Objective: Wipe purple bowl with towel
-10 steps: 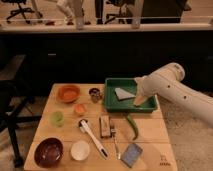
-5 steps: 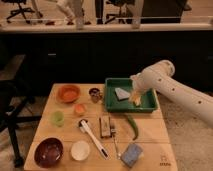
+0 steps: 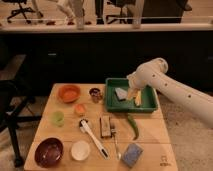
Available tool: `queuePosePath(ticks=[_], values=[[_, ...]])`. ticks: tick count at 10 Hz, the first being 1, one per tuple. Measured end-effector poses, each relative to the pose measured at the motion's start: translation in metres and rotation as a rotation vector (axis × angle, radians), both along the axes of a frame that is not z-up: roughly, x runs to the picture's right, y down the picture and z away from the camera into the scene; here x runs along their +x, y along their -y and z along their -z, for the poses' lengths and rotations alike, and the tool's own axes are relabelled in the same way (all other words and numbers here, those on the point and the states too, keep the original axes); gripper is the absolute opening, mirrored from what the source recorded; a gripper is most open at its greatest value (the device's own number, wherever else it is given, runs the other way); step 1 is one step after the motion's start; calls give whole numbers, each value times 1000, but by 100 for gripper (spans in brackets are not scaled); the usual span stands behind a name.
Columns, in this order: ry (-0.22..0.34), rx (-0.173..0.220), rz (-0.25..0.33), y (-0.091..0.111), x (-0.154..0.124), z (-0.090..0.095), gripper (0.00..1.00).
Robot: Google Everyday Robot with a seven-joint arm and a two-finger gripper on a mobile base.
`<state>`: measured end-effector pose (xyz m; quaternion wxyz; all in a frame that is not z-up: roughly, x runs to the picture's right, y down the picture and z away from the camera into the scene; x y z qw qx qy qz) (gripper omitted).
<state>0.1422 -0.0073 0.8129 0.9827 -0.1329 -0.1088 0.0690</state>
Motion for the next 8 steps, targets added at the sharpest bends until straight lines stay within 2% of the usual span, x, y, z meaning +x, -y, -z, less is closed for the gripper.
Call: queuePosePath(ticks=[4, 5, 7, 8], values=[[-2, 6, -2, 0, 0, 1, 80], [-19, 21, -21, -1, 1, 1, 80], [-74, 91, -76, -7, 4, -3, 80], [-81, 102, -85, -8, 3, -6, 80]])
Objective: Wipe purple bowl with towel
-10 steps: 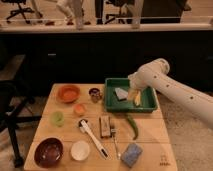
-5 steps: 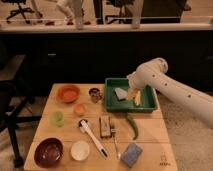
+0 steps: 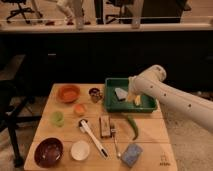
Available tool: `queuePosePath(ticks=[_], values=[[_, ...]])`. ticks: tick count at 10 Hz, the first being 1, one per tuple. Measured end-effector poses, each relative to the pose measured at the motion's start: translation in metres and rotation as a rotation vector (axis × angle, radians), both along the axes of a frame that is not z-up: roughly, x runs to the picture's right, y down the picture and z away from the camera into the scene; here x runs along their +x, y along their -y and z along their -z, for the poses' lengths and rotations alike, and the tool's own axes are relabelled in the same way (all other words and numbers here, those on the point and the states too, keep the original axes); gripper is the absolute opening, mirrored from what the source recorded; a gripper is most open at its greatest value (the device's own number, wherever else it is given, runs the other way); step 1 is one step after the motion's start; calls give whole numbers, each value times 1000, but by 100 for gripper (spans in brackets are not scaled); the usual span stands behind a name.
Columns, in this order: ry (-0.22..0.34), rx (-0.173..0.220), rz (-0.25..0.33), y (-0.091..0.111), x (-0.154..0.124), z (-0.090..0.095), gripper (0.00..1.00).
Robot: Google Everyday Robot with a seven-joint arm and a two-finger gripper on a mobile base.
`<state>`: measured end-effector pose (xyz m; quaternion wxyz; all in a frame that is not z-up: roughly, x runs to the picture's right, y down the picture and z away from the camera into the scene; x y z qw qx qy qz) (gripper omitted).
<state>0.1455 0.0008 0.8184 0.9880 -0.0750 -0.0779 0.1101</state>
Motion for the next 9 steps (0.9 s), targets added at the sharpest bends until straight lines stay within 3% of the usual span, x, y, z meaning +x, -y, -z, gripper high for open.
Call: queuePosePath(ticks=[4, 6, 9], values=[[2, 17, -28, -3, -3, -18, 80], [18, 9, -38, -6, 0, -31, 80], [57, -35, -49, -19, 1, -61, 80]])
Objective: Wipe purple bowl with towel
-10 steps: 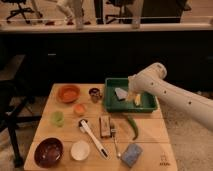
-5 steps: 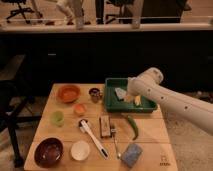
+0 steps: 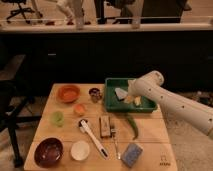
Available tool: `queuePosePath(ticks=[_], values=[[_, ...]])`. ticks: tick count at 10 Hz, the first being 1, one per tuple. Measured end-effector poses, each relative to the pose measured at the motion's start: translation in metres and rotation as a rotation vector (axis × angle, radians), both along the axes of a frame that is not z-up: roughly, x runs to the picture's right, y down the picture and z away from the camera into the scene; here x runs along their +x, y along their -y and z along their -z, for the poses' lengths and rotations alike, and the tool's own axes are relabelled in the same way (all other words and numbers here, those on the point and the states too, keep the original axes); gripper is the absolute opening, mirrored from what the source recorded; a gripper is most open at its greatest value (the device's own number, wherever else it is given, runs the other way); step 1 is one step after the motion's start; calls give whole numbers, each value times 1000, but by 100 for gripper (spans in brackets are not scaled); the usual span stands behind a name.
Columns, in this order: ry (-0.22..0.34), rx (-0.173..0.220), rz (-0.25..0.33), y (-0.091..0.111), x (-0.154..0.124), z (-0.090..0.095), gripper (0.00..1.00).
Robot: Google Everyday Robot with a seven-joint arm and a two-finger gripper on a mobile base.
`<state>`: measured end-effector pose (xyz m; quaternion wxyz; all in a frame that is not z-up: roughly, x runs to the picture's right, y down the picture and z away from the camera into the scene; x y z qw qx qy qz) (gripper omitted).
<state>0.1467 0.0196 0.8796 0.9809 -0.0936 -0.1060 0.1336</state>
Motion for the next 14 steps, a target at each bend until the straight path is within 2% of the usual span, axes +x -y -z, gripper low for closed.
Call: queuePosePath(ticks=[3, 14], values=[[29, -46, 4, -6, -6, -24, 80], [67, -144, 13, -10, -3, -90, 80]])
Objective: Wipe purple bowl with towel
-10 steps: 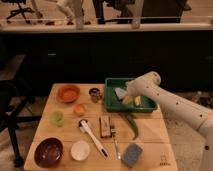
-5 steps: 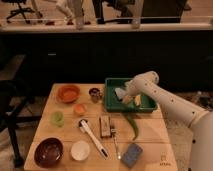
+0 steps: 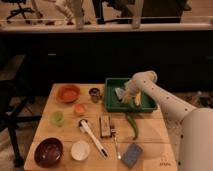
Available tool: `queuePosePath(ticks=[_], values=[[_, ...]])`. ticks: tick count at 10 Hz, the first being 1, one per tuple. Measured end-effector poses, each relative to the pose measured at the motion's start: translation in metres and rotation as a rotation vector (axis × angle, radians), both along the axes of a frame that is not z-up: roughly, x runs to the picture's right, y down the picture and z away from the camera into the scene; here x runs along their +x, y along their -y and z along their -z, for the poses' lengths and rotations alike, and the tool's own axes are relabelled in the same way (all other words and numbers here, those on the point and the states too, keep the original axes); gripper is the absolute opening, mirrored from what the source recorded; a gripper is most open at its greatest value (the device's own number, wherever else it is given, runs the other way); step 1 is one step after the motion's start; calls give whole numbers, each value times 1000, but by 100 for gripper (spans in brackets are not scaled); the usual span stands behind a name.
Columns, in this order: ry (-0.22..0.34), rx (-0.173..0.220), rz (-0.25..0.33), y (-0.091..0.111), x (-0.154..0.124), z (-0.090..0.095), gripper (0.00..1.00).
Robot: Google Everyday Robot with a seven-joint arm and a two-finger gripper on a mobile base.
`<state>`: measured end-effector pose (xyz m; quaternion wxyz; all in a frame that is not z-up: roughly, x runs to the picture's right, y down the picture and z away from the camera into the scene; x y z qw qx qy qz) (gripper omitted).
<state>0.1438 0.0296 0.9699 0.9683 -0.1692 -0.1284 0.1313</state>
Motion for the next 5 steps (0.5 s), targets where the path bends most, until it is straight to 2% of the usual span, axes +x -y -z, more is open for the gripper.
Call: queuePosePath(ticks=[5], values=[[12, -51, 11, -3, 3, -19, 80]])
